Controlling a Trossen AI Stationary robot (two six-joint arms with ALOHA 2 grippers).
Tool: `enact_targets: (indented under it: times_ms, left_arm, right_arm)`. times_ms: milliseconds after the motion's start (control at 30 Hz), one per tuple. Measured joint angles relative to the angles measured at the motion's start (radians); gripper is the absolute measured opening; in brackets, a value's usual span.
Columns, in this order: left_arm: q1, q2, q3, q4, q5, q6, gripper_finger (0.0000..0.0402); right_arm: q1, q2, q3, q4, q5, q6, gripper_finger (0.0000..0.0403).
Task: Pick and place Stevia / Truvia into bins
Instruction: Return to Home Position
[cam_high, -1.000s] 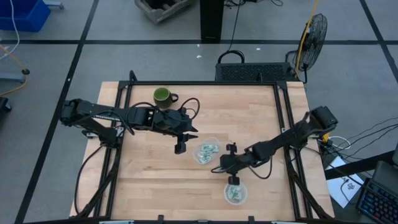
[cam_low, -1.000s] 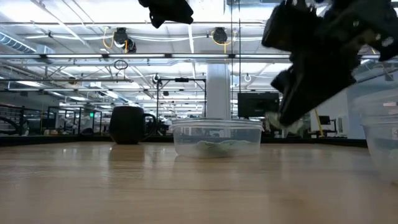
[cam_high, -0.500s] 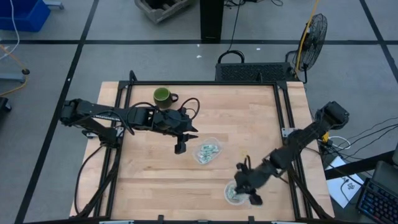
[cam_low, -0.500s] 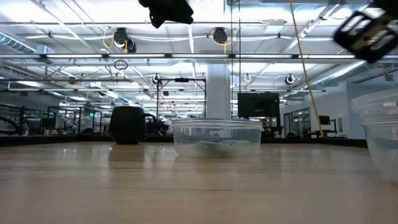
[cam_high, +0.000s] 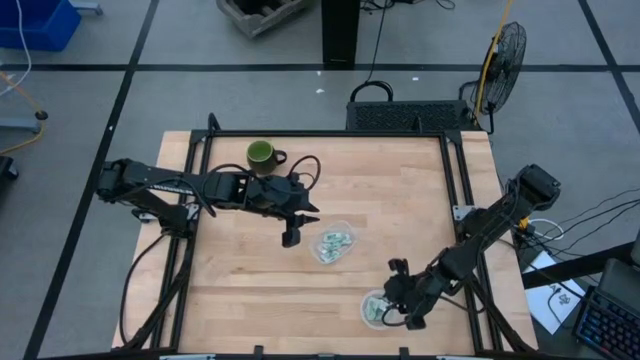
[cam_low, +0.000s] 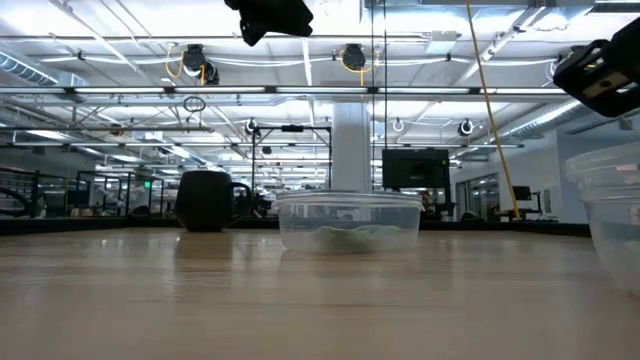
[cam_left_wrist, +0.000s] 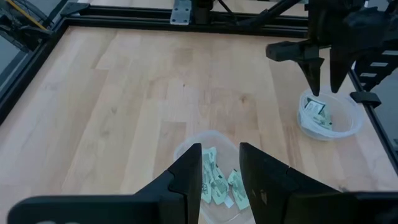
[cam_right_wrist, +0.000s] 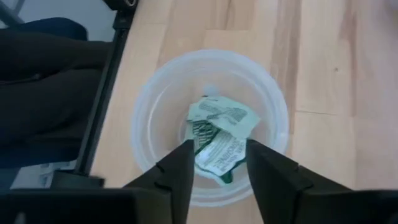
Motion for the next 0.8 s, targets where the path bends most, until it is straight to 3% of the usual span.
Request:
enact_targets:
  times_ms: [300, 500, 633, 800]
  left_arm:
    - [0.0, 0.0, 0.0, -0.002, 0.0, -0.024, 0.0111]
    - [0.0, 0.0, 0.0, -0.006, 0.001, -0.06, 0.0111]
    - [0.004, -0.023, -0.002, -0.039, 0.001, -0.06, 0.0111]
    - [0.037, -0.132, -0.002, -0.14, 0.004, -0.074, 0.0111]
  right_arm:
    - [0.0, -0.001, 0.0, -0.003, -0.053, 0.013, 0.0164]
    - [-0.039, -0.032, 0.0, -0.078, -0.054, -0.194, 0.0161]
    - [-0.102, -0.119, 0.0, -0.15, -0.056, -0.175, 0.016]
    - [-0.181, -0.33, 0.0, -0.21, -0.057, -0.225, 0.0162]
